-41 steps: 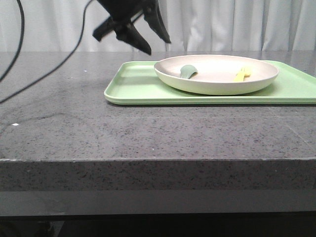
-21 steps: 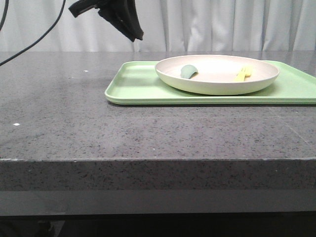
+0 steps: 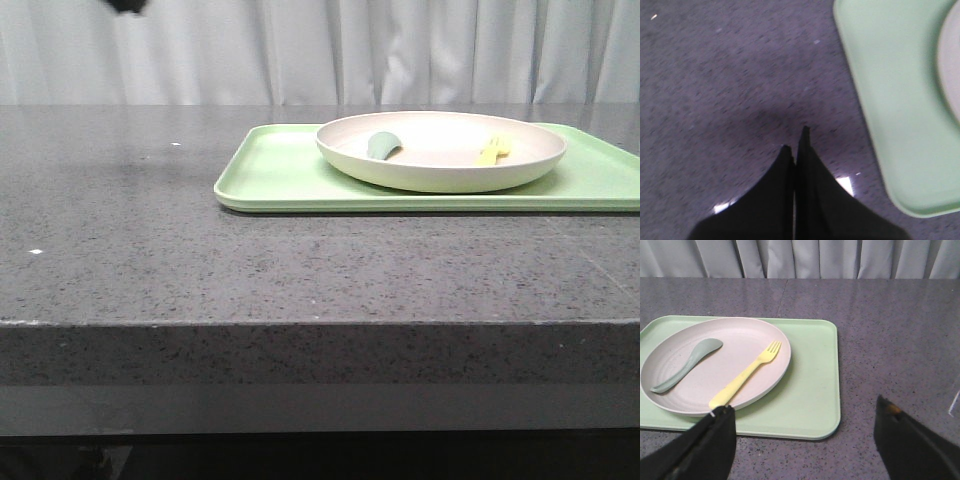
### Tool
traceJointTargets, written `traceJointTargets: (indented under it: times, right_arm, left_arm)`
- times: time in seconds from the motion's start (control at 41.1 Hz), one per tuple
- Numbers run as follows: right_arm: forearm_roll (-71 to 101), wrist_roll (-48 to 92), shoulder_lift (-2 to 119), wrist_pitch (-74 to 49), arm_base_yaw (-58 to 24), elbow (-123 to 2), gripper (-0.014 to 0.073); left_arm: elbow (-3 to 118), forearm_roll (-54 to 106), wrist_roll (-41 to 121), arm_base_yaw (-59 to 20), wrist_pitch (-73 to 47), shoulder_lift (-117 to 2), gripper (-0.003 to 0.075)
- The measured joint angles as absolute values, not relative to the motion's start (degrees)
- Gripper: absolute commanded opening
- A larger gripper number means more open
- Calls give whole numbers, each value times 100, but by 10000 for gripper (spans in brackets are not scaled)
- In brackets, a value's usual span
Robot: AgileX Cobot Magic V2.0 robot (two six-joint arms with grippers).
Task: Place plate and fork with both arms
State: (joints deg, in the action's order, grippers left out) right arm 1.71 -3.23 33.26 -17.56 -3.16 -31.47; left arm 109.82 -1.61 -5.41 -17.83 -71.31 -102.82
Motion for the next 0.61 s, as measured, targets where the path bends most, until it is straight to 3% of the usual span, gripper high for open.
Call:
traceJointTargets:
  times: [0.219,0.608]
  right_arm:
    - [171,-323,3326,-1756,-316,-3147,591]
    - [171,-323,3326,-1756,-316,-3147,591]
  left_arm:
    - [8752,-264,-623,-1166,-5916,-8980,-18]
    - [4931,-347,-681,-574,-2438,-6033,-18]
